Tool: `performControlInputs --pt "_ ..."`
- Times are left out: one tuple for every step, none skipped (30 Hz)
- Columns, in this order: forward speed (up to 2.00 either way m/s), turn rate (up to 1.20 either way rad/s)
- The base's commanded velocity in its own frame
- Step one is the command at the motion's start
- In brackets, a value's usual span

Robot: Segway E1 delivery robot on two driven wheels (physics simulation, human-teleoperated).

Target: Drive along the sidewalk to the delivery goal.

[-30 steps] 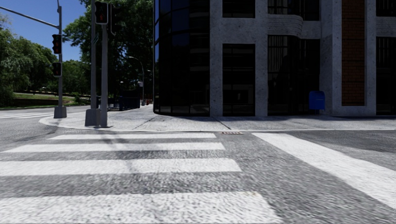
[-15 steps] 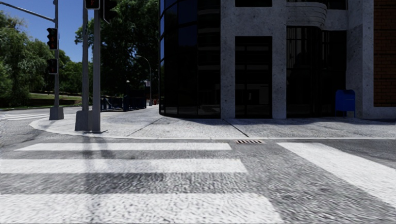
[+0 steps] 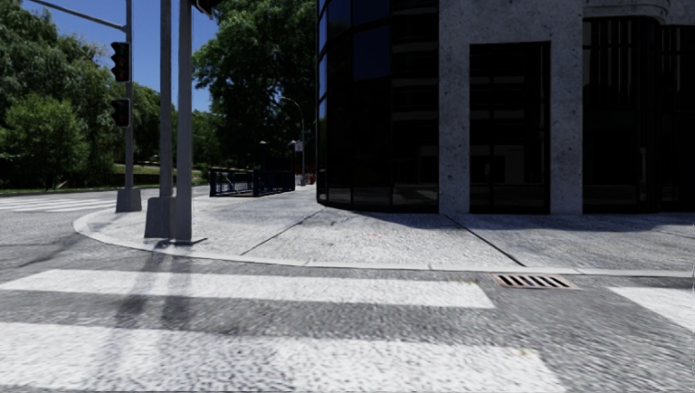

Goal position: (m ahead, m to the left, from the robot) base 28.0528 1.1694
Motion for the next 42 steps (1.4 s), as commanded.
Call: performControlInputs --pt "2.00 0.00" --pt "2.00 0.00" --pt "2.00 0.00" --pt "2.00 0.00" --pt "2.00 0.00" --pt "2.00 0.00" --pt "2.00 0.00" --pt "2.00 0.00" --pt "2.00 0.00" --pt "2.00 0.00" --pt "2.00 0.00" --pt "2.00 0.00" --pt "2.00 0.00" --pt "2.00 0.00" --pt "2.00 0.00" --pt "2.00 0.00" --pt "2.00 0.00" --pt "2.00 0.01" --pt "2.00 0.06" --pt "2.00 0.09" --pt "2.00 0.16" --pt "2.00 0.16" --pt "2.00 0.23" --pt "2.00 0.25" --pt "2.00 0.27" --pt "2.00 0.27" --pt "2.00 0.27" --pt "2.00 0.28" --pt "2.00 0.28" --pt "2.00 0.28" --pt "2.00 0.28" --pt "2.00 0.28" --pt "2.00 0.28" --pt "2.00 0.28" --pt "2.00 0.24" --pt "2.00 0.09" --pt "2.00 0.09" --pt "2.00 0.02" --pt "2.00 0.02" --pt "2.00 0.01" --pt "2.00 0.01" --pt "2.00 0.06"
